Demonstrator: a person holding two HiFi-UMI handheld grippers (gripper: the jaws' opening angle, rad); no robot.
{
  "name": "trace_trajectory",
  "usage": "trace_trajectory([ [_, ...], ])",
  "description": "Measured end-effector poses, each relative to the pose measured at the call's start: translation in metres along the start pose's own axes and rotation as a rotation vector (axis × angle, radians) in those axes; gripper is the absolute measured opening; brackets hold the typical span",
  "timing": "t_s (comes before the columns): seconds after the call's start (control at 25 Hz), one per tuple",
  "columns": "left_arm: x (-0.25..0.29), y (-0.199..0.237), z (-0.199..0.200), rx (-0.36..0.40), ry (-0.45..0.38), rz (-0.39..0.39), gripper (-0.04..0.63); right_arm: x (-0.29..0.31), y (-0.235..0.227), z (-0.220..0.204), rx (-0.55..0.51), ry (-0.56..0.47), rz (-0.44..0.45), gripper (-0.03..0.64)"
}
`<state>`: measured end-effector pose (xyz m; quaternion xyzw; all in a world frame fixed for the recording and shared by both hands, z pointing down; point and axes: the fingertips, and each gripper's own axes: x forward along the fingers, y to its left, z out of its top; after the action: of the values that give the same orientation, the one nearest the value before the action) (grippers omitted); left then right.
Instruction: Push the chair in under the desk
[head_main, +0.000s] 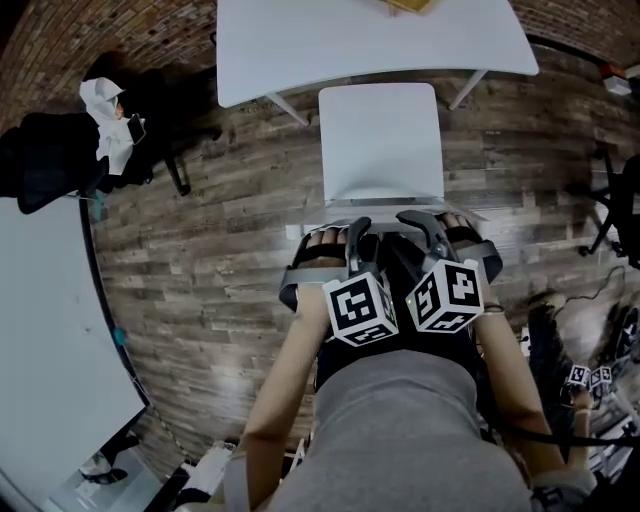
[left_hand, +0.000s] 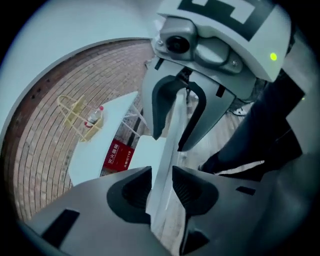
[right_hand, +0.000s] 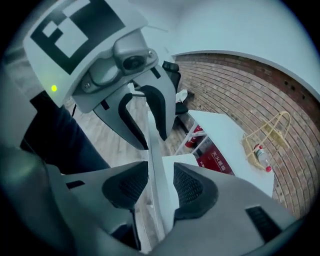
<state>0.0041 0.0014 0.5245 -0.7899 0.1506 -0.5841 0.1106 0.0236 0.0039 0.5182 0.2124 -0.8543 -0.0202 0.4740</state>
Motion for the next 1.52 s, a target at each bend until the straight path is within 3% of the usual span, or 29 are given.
trace_trajectory([
  [0.28,0.015,-0.002,0.005,0.106,0.060,0.002,0.137,0.009,0.006,-0.014,-0.089,0.129,-0.003,0.154],
  [0.48,0.023,-0.007,0.003,0.118,0.070,-0.032,0.137,0.013,0.007,-0.022,-0.127,0.162,0.021,0.147],
  [0.84,0.031,-0.009,0.002,0.130,0.046,-0.063,0.127,0.021,0.008,-0.027,-0.188,0.168,0.083,0.130],
  [1.2,0.031,-0.009,0.002,0.172,0.039,-0.095,0.106,0.022,0.006,-0.026,-0.187,0.161,0.079,0.101],
  [1.52,0.032,-0.006,0.000,0.156,0.040,-0.121,0.104,0.023,0.004,-0.023,-0.193,0.145,0.127,0.097],
])
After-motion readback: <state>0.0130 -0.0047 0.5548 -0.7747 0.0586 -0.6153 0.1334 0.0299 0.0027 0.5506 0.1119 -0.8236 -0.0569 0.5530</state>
